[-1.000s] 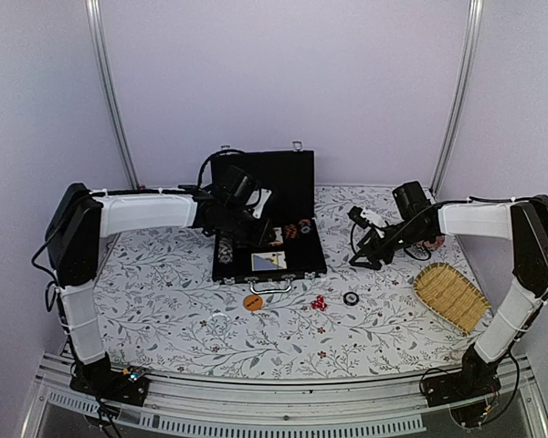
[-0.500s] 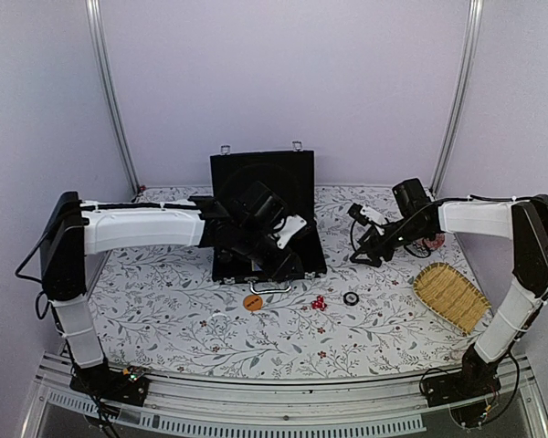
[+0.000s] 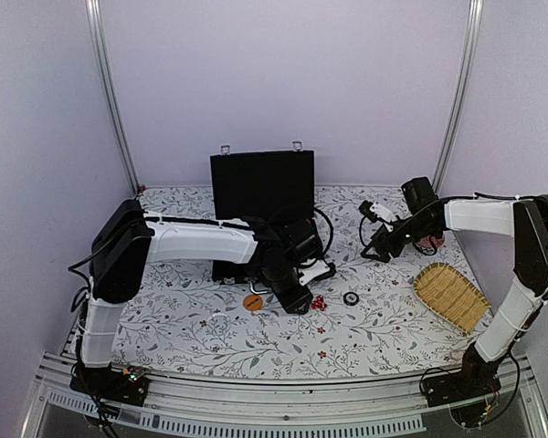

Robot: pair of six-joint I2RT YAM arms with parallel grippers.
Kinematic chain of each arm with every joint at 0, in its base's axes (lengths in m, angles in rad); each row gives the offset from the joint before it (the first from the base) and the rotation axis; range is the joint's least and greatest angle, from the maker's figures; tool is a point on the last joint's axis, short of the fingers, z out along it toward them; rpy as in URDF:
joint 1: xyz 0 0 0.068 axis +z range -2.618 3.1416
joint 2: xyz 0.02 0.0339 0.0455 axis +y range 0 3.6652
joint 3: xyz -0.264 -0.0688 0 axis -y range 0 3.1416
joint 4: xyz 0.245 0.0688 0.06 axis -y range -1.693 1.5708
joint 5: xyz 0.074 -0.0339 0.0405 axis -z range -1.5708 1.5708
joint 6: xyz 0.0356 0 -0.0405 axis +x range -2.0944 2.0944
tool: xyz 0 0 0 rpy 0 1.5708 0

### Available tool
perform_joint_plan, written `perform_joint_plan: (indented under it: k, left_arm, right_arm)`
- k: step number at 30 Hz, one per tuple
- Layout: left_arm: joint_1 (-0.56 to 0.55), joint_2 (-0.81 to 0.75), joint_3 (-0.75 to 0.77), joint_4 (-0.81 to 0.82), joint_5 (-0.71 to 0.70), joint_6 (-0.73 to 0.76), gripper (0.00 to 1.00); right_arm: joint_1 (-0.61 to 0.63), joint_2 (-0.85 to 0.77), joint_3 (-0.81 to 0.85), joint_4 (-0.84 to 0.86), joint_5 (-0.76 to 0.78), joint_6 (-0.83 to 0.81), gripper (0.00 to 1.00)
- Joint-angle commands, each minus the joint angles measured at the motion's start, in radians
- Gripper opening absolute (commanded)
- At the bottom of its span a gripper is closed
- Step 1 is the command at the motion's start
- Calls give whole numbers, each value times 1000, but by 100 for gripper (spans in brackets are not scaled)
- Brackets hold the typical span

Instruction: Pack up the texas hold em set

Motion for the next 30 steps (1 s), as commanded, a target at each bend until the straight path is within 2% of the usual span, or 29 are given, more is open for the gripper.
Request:
perform_joint_plan:
  k: [1,17,30]
  left_arm:
    - [-5,45,66,-68,-71,32,40]
    - [-1,166,186,-57,-41,51,35]
    - [-2,189,222,-50,-12,39,30]
  right_arm:
    - [-6,-16,20,-13,23,8,74]
    - [-6,12,21,-16,39,-2,74]
    - [-6,34,25,-25,39,-11,74]
